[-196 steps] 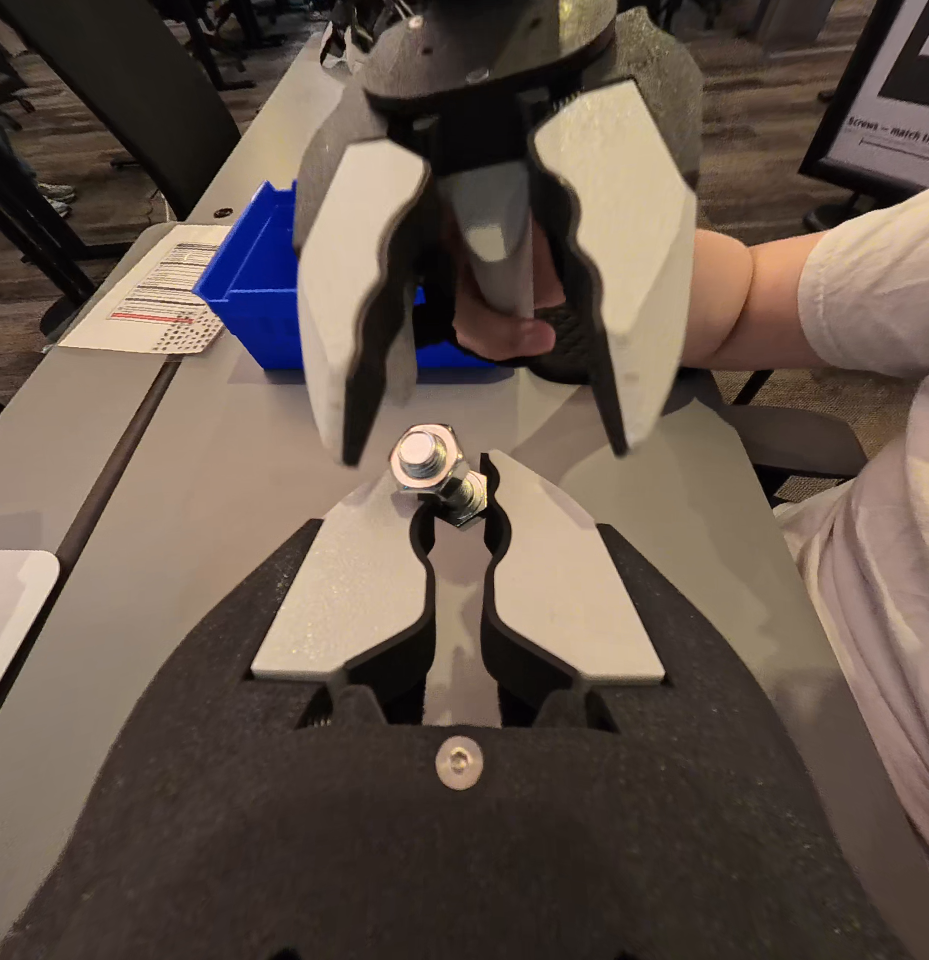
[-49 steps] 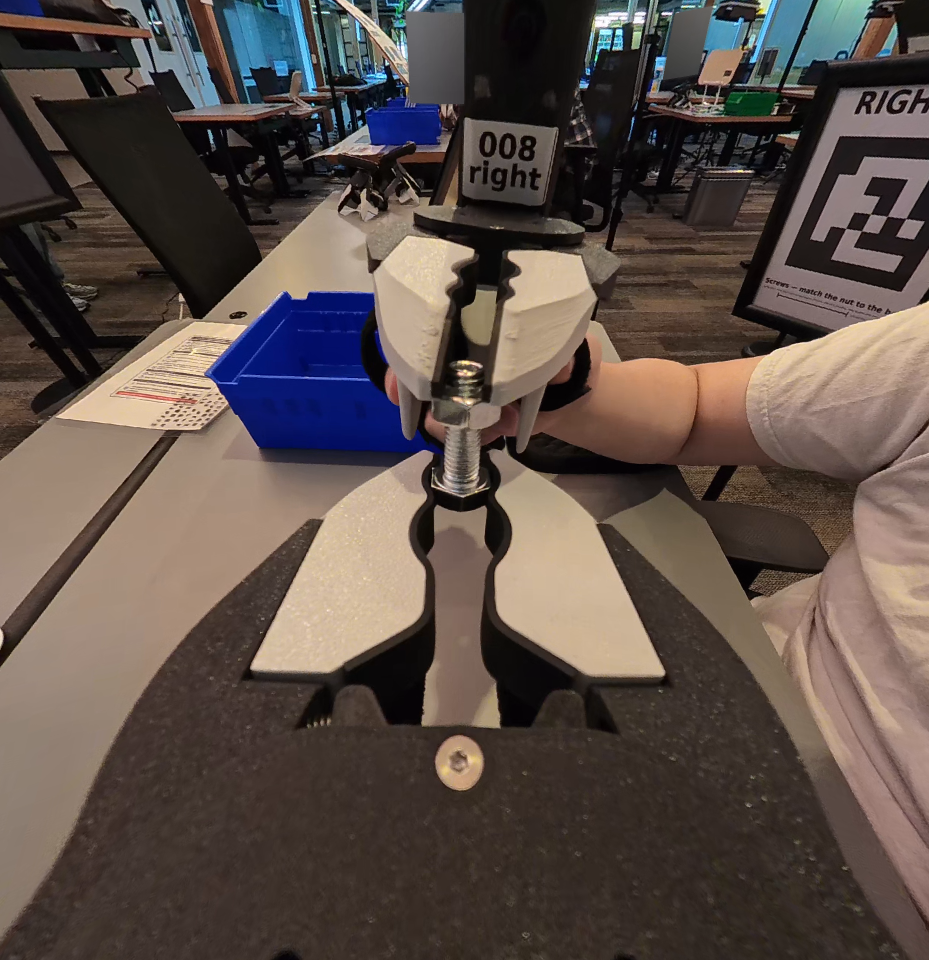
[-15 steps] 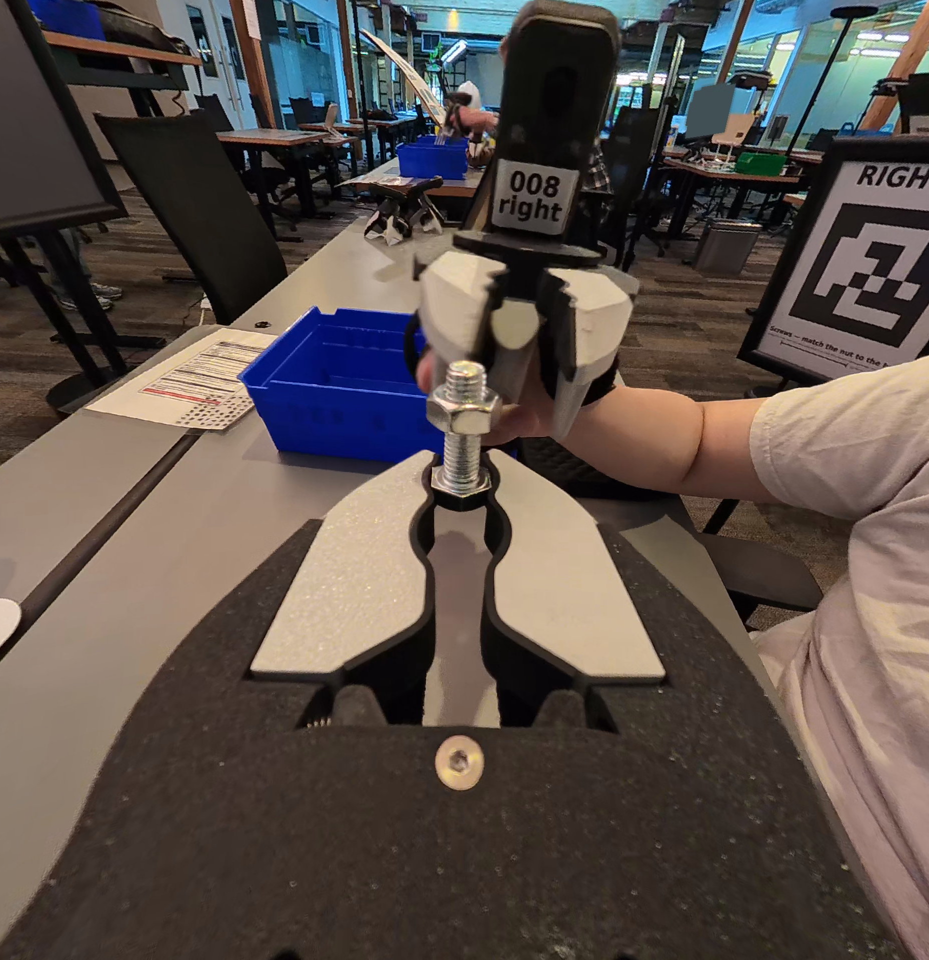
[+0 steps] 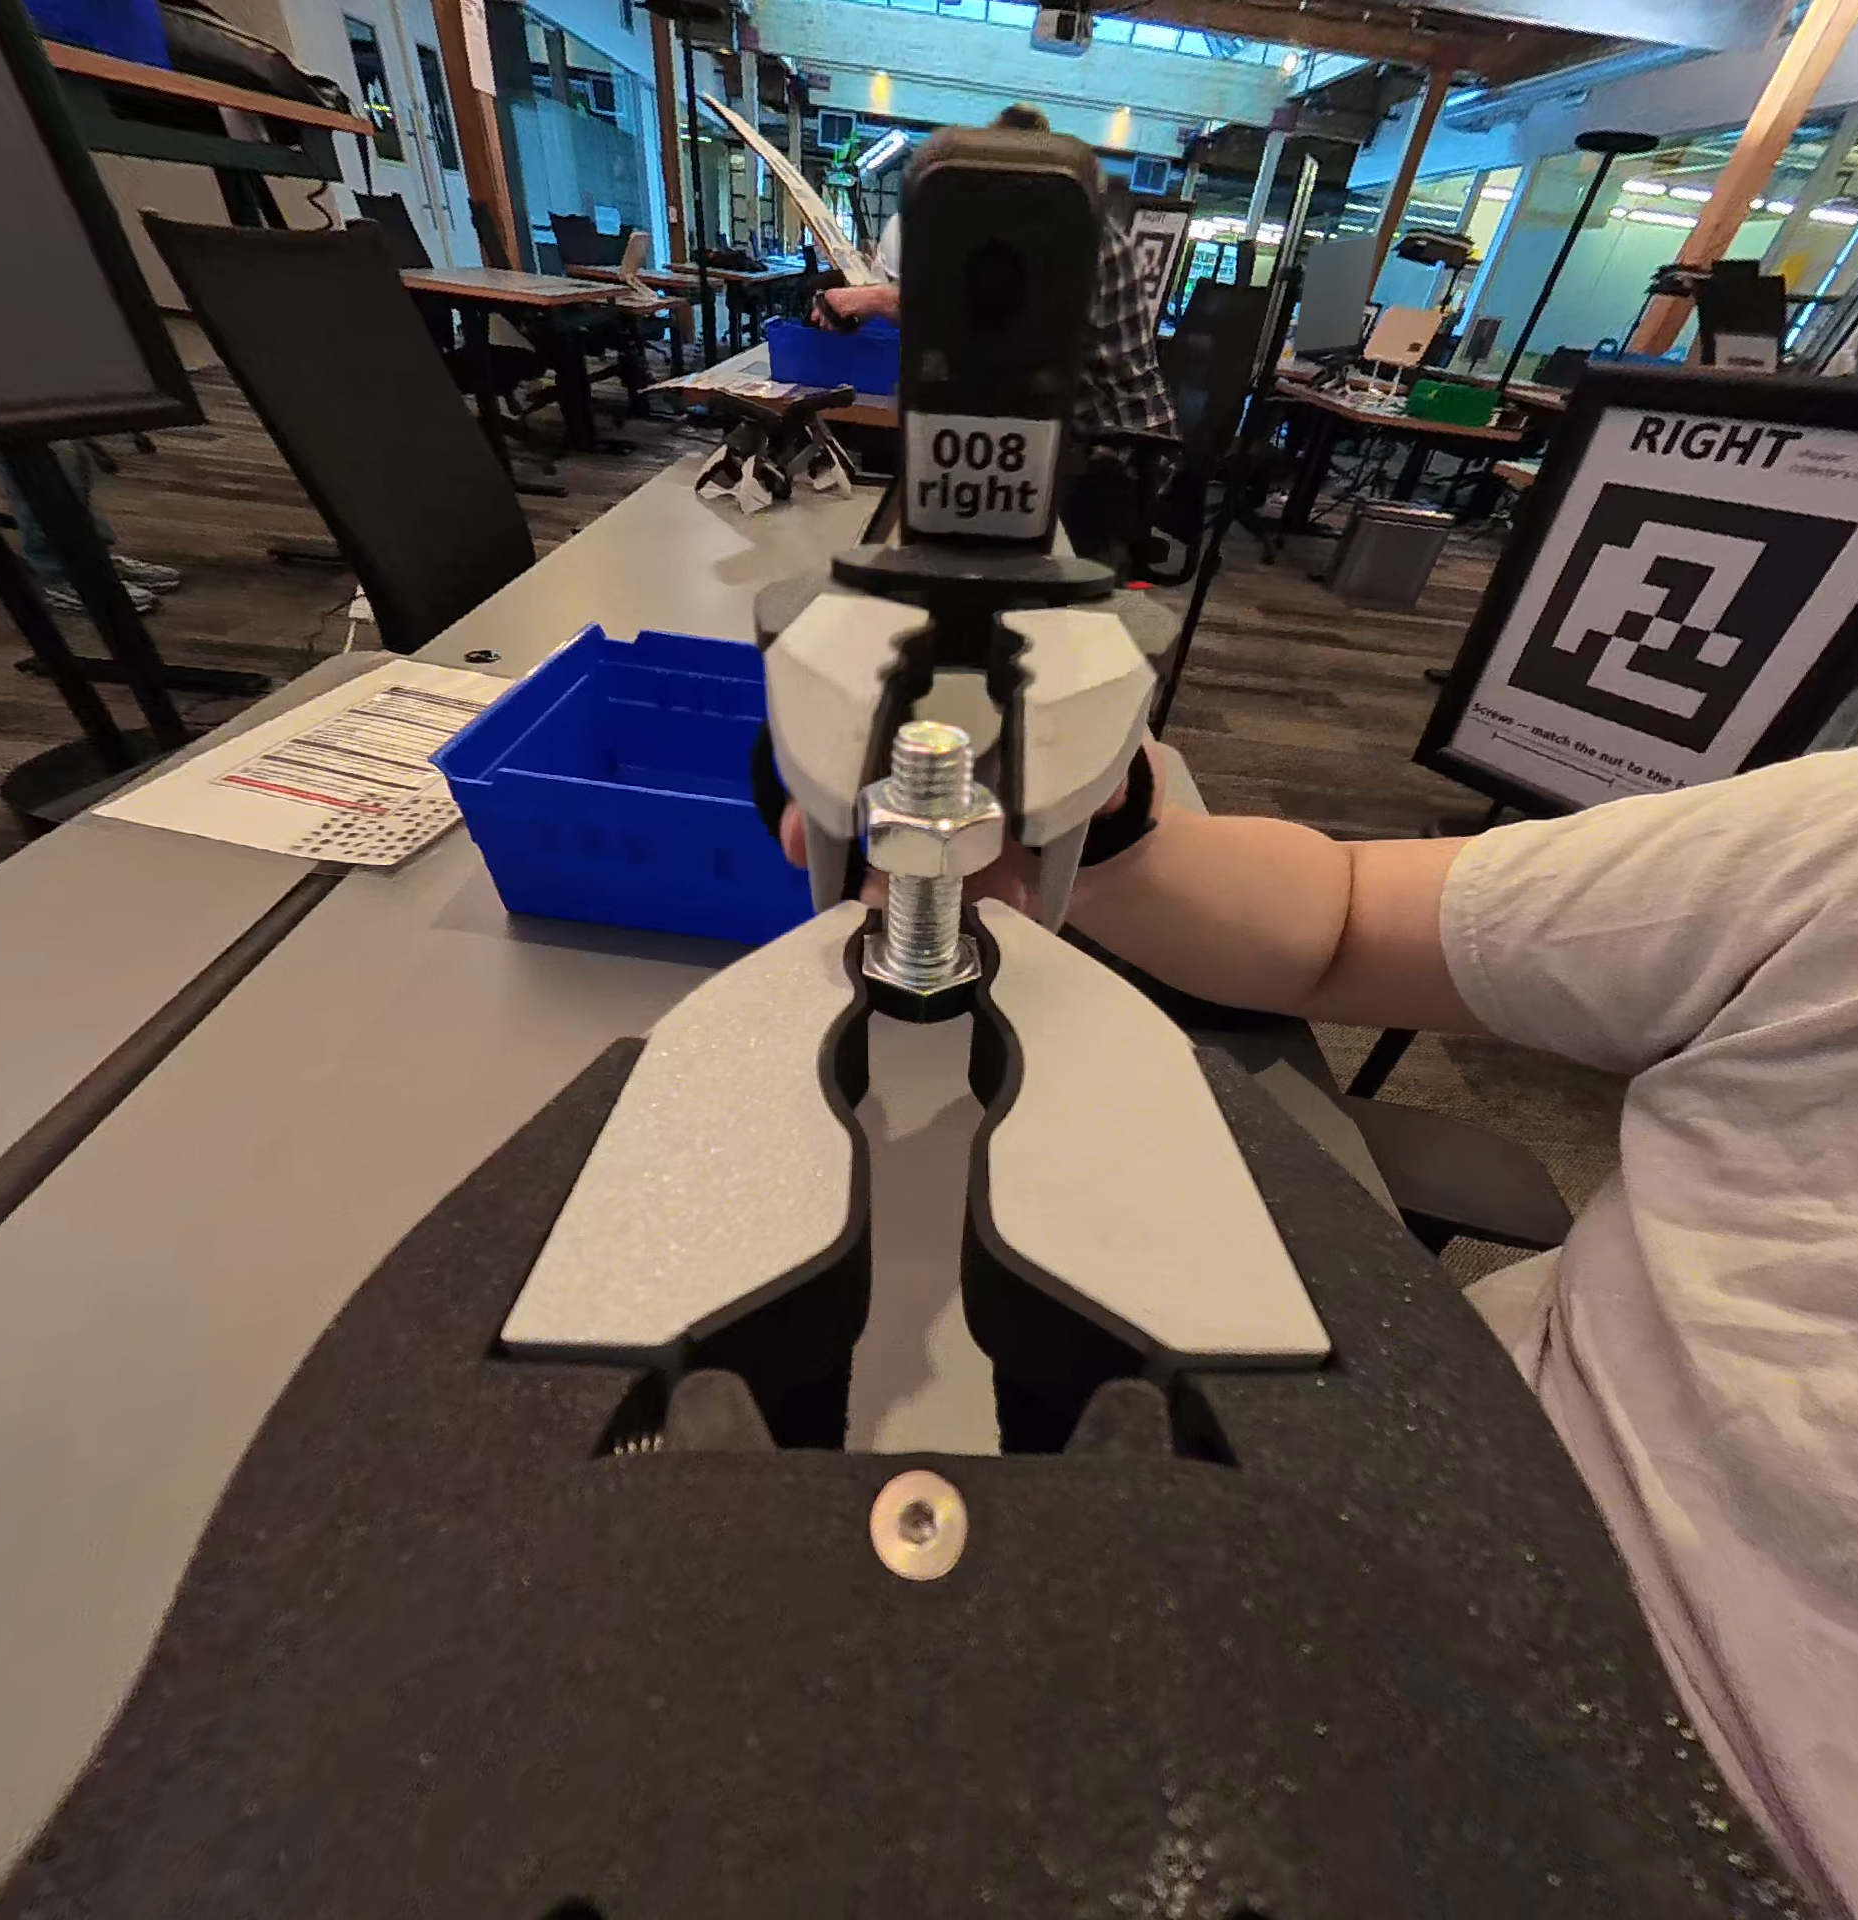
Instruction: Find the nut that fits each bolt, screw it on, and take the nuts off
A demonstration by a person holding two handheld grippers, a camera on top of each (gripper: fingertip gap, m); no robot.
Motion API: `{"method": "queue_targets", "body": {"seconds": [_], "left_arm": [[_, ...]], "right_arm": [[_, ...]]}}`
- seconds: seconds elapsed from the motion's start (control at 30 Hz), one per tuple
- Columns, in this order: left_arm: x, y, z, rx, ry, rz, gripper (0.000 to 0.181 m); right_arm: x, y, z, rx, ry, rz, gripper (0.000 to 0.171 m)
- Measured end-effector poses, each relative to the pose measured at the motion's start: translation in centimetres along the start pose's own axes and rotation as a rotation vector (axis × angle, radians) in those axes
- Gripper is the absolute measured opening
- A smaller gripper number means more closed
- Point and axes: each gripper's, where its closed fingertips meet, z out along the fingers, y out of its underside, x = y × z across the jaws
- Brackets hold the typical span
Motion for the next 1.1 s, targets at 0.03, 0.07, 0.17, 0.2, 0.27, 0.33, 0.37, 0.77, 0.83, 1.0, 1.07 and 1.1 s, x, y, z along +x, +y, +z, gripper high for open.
{"method": "queue_targets", "body": {"seconds": [0.03,0.07,0.17,0.2,0.27,0.33,0.37,0.77,0.83,1.0,1.07,1.1], "left_arm": [[0.1,0.1,0.1,-0.003,0.003,0.002,0.014],[0.2,0.1,0.1,-0.003,0.007,0.001,0.014],[0.2,0.3,0.3,-0.011,0.012,-0.001,0.014],[0.2,0.3,0.3,-0.010,0.015,-0.004,0.014],[0.3,0.4,0.4,-0.012,0.021,-0.010,0.014],[0.4,0.4,0.4,-0.012,0.030,-0.010,0.014],[0.5,0.5,0.5,-0.012,0.032,-0.009,0.014],[-0.3,-0.1,-0.2,-0.010,-0.012,-0.007,0.043],[-0.5,-0.1,-0.5,-0.022,-0.031,0.011,0.041],[-0.6,0.3,-0.6,-0.080,-0.065,0.039,0.036],[-0.7,0.7,-0.6,-0.115,-0.080,0.042,0.035],[-0.9,0.8,-0.6,-0.124,-0.089,0.039,0.035]], "right_arm": [[0.0,0.2,0.2,-0.001,-0.004,0.013,0.020],[0.0,0.4,0.3,0.000,-0.006,0.019,0.020],[-0.1,0.8,0.7,0.003,-0.014,0.019,0.016],[-0.2,0.9,0.9,-0.002,-0.018,0.019,0.015],[-0.3,1.1,1.0,-0.001,-0.023,0.017,0.013],[-0.2,1.1,1.0,0.013,-0.023,0.017,0.009],[-0.2,1.1,1.0,0.021,-0.030,0.025,0.009],[2.8,-2.7,-4.3,0.053,-0.020,0.244,0.009],[4.7,-1.5,-7.7,-0.191,0.139,0.213,0.009],[11.4,7.4,-26.7,-0.928,0.863,0.313,0.009],[12.2,10.0,-32.5,-1.054,1.022,0.467,0.010],[12.5,11.0,-34.6,-1.095,1.071,0.527,0.010]]}}
